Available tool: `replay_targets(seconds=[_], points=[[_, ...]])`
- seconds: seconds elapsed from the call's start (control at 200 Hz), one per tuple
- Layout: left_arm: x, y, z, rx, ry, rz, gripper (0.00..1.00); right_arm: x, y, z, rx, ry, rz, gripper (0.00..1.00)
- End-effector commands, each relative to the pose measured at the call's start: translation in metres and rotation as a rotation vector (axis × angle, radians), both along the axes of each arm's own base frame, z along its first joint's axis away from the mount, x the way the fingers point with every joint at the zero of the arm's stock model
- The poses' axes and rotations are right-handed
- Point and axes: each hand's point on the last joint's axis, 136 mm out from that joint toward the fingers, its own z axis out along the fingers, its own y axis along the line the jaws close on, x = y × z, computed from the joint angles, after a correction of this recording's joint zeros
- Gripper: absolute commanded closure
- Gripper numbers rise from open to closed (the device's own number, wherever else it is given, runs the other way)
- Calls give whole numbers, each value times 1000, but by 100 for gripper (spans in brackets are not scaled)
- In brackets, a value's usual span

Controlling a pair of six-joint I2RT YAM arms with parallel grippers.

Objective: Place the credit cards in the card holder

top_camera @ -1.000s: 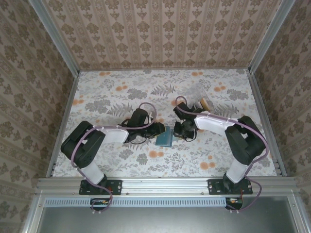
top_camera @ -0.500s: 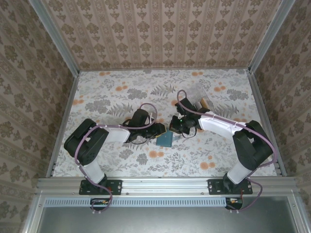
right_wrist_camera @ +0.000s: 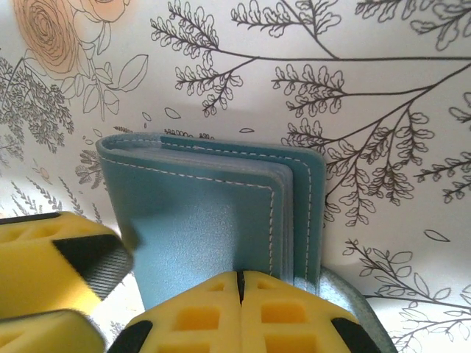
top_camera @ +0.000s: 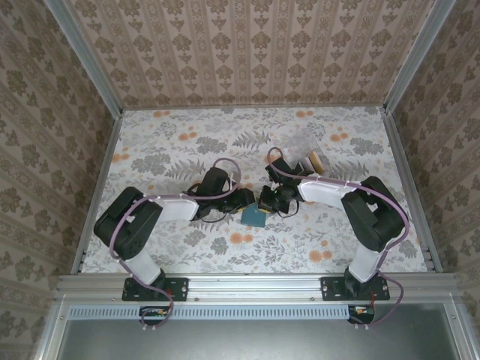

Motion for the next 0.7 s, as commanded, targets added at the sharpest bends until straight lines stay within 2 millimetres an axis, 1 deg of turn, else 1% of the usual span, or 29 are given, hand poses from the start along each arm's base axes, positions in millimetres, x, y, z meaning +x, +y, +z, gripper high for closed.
replay_targets(seconds=[0.0,0.055,0.115,0.19,0.32,0.515,0.595,0.695], points=[[-6,19,-1,107,-33,-2,55,-18,-30,-24,-165,64,10,98],[-9,28,-6,171,-31,-10,54,-16,-29,-22,-161,54,22,98],[-10,32,-9,216,-35,-33,54,-14,-25,-20,-146,47,35,98],[-12,32,-13,239,-30,-60,54,-13,-22,-18,-135,42,40,97],[-14,30,-20,263,-20,-92,57,-11,-21,-15,-132,31,47,96],[-17,18,-27,232,3,-127,61,-10,-20,-14,-134,28,61,96],[-20,10,-28,208,8,-150,64,-9,-19,-14,-138,32,71,95],[-23,4,-28,194,7,-166,71,-8,-19,-13,-142,33,78,95]])
